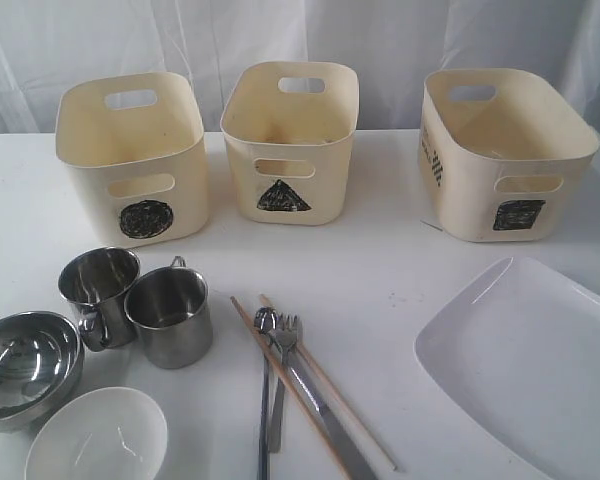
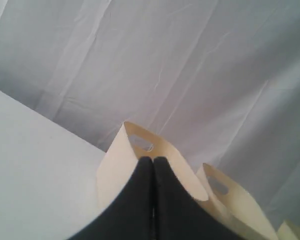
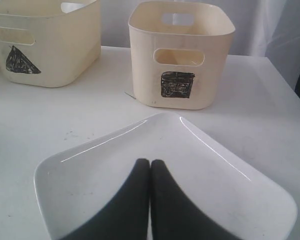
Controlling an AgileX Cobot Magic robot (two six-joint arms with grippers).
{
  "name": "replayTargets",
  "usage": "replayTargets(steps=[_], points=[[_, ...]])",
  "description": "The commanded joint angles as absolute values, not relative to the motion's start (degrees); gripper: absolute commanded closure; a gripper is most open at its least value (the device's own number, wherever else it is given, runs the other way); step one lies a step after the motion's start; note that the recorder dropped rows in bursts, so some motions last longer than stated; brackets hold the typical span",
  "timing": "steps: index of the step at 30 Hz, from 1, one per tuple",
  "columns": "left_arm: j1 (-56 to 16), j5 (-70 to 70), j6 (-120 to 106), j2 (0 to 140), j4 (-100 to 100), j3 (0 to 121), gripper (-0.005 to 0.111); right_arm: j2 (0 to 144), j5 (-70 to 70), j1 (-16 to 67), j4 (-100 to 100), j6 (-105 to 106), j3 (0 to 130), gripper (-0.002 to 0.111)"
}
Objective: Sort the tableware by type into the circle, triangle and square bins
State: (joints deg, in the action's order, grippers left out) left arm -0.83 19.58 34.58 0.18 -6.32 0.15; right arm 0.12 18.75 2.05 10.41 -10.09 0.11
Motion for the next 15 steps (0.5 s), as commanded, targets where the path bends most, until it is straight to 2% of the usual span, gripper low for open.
replayTargets(steps=[1, 4, 8, 11, 15], points=[[-0.7, 36.4, 32.9, 0.0, -16.9, 0.3, 0.107, 0.0, 17.9, 2.2, 10.5, -10.4, 0.0, 0.108], [-0.7, 43.0, 9.3, 3.2, -39.5, 7.9, 0.107, 0.0, 17.9, 2.2, 10.5, -10.4, 0.0, 0.108], [-0.7, 41.4, -15.7, 15.0, -43.8, 20.2, 0.107, 0.0, 17.9, 2.2, 10.5, -10.4, 0.0, 0.108], [-0.7, 27.3, -29.3, 26.6, -45.2, 28.6, 0.107, 0.0, 17.9, 2.2, 10.5, -10.4, 0.0, 0.108], [-0.7, 0.0, -40.4, 40.9, -45.9, 40.2, 0.107, 0.0, 17.9, 2.2, 10.5, -10.4, 0.0, 0.108]])
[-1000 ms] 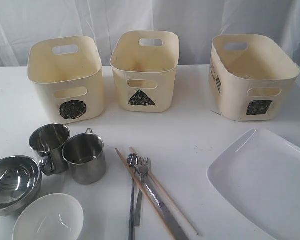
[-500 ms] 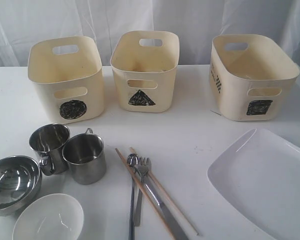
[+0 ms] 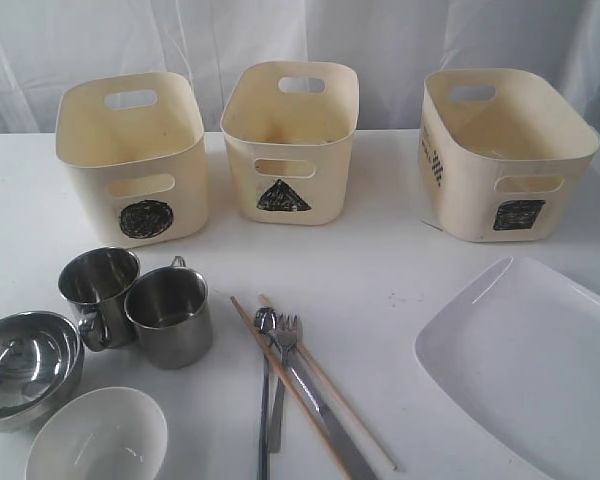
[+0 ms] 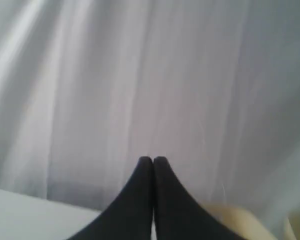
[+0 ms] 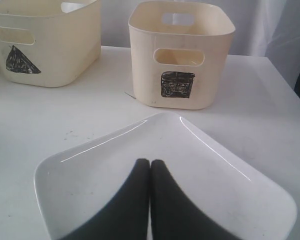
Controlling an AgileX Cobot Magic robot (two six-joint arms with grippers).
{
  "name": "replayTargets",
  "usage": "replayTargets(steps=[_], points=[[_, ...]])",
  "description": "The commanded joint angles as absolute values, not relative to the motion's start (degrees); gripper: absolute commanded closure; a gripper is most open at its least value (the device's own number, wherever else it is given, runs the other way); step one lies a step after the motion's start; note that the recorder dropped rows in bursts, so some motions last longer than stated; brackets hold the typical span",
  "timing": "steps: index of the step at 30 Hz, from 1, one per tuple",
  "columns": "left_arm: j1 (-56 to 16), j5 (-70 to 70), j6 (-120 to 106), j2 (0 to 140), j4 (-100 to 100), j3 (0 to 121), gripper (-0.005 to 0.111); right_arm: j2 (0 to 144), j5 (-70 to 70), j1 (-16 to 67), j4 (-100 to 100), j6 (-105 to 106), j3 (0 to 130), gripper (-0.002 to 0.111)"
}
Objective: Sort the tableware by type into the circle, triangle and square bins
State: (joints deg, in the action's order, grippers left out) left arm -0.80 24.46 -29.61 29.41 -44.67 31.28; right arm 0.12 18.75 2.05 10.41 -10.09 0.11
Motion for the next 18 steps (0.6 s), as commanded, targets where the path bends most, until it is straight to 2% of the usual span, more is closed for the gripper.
replayTargets(steps=[1, 5, 12, 15, 18], points=[[-0.7, -5.6, -40.7, 43.6, -45.9, 42.0, 0.107, 0.0, 17.9, 2.2, 10.5, -10.4, 0.0, 0.108], [-0.7, -26.7, -35.0, 54.5, -41.0, 46.9, 0.107, 0.0, 17.9, 2.2, 10.5, -10.4, 0.0, 0.108], [-0.7, -47.9, -3.4, 63.6, 1.4, 47.6, 0.107, 0.0, 17.9, 2.2, 10.5, -10.4, 0.0, 0.108], [-0.7, -54.5, 6.5, 63.9, 13.7, 47.4, 0.107, 0.0, 17.9, 2.2, 10.5, -10.4, 0.0, 0.108], [-0.7, -54.5, 8.8, 63.9, 16.1, 47.4, 0.107, 0.0, 17.9, 2.2, 10.5, -10.4, 0.0, 0.108]])
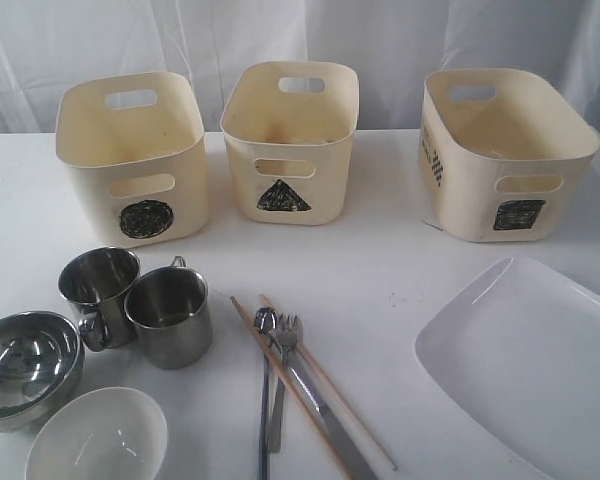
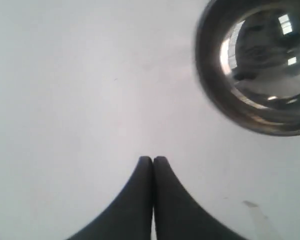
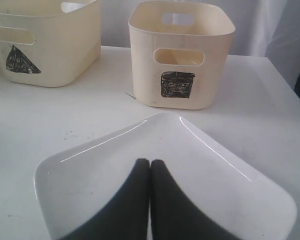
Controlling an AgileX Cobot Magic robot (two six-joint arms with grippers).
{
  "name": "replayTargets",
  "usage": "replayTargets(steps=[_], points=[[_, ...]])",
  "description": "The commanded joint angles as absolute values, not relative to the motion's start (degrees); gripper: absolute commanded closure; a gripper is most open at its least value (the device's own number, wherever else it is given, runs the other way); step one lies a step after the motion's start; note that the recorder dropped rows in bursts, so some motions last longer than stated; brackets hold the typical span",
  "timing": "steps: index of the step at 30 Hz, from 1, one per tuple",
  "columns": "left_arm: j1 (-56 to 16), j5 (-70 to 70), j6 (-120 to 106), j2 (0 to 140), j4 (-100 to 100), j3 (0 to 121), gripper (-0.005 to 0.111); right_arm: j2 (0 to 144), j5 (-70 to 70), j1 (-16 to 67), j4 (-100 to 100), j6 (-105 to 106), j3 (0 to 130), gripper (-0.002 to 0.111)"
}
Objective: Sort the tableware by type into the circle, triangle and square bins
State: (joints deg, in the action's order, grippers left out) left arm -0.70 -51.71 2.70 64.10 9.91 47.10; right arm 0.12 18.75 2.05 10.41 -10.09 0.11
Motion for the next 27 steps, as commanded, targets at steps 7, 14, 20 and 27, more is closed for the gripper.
replayTargets(steps=[7, 14, 20, 27], points=[[-0.7, -42.6, 3.7, 64.0, 8.8, 47.3, 0.093, 0.0, 17.9, 2.2, 10.5, -10.4, 0.0, 0.108], [-0.7, -29.3, 1.7, 64.1, 6.0, 44.1, 0.020, 0.0, 17.9, 2.2, 10.5, -10.5, 0.0, 0.108], [-0.7, -27.5, 1.6, 64.1, 4.9, 41.0, 0.002, 0.0, 17.9, 2.2, 10.5, -11.4, 0.0, 0.108], [-0.7, -24.8, 1.7, 64.1, 4.3, 35.0, 0.002, 0.0, 17.9, 2.2, 10.5, -11.4, 0.0, 0.108]])
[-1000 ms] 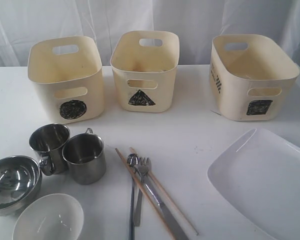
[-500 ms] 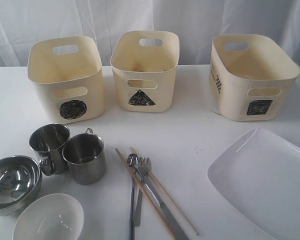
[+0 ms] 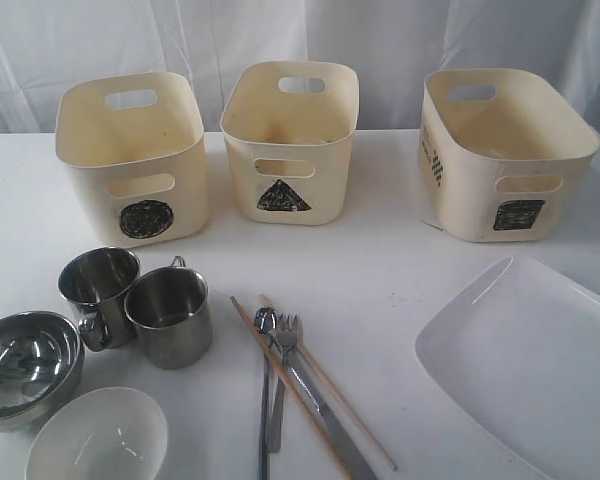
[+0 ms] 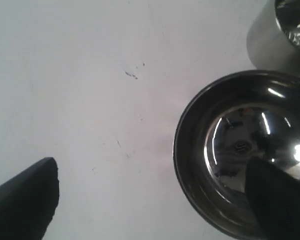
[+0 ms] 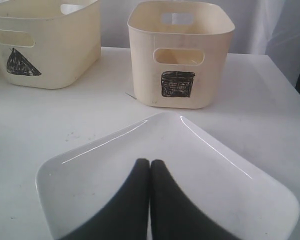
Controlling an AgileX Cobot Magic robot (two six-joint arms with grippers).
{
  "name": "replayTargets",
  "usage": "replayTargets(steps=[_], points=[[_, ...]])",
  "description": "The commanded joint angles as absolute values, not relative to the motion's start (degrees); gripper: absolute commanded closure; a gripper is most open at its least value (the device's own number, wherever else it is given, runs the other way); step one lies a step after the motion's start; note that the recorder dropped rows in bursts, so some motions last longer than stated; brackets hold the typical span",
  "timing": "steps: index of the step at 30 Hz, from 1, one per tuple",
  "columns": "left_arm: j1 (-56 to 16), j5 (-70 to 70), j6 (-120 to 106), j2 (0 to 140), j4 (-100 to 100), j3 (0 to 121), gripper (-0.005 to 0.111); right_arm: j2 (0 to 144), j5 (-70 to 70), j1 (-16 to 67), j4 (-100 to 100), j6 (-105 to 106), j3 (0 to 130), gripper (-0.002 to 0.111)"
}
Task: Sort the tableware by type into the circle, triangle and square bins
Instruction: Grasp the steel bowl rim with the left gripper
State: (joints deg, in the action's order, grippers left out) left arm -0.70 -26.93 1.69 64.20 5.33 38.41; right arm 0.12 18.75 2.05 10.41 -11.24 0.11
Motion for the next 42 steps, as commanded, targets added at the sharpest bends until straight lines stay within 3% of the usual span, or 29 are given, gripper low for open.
replayTargets(steps=[1, 14, 17, 22, 26, 40, 42], points=[[-0.7, -23.0, 1.9, 64.1, 4.0, 33.9, 0.002, 0.0, 17.9, 2.2, 10.5, -11.4, 0.0, 0.108], [-0.7, -2.5, 2.9, 66.8, -1.6, 24.5, 0.004, 0.0, 17.9, 2.2, 10.5, -11.4, 0.0, 0.108], [-0.7, 0.6, 3.3, 69.7, -1.7, 23.5, 0.014, 0.0, 17.9, 2.2, 10.5, -11.4, 0.0, 0.108], [-0.7, 0.8, 8.2, 71.7, -1.7, 23.5, 0.043, 0.0, 17.9, 2.2, 10.5, -11.4, 0.0, 0.108], [-0.7, 0.4, 8.3, 72.7, -1.7, 23.4, 0.059, 0.0, 17.9, 2.2, 10.5, -11.4, 0.0, 0.108], [-0.7, 1.8, 9.4, 77.4, -1.7, 23.4, 0.062, 0.0, 17.9, 2.2, 10.5, -11.4, 0.0, 0.108], [-0.7, 1.8, 9.4, 77.4, -1.7, 23.4, 0.066, 0.0, 17.9, 2.2, 10.5, -11.4, 0.0, 0.108]])
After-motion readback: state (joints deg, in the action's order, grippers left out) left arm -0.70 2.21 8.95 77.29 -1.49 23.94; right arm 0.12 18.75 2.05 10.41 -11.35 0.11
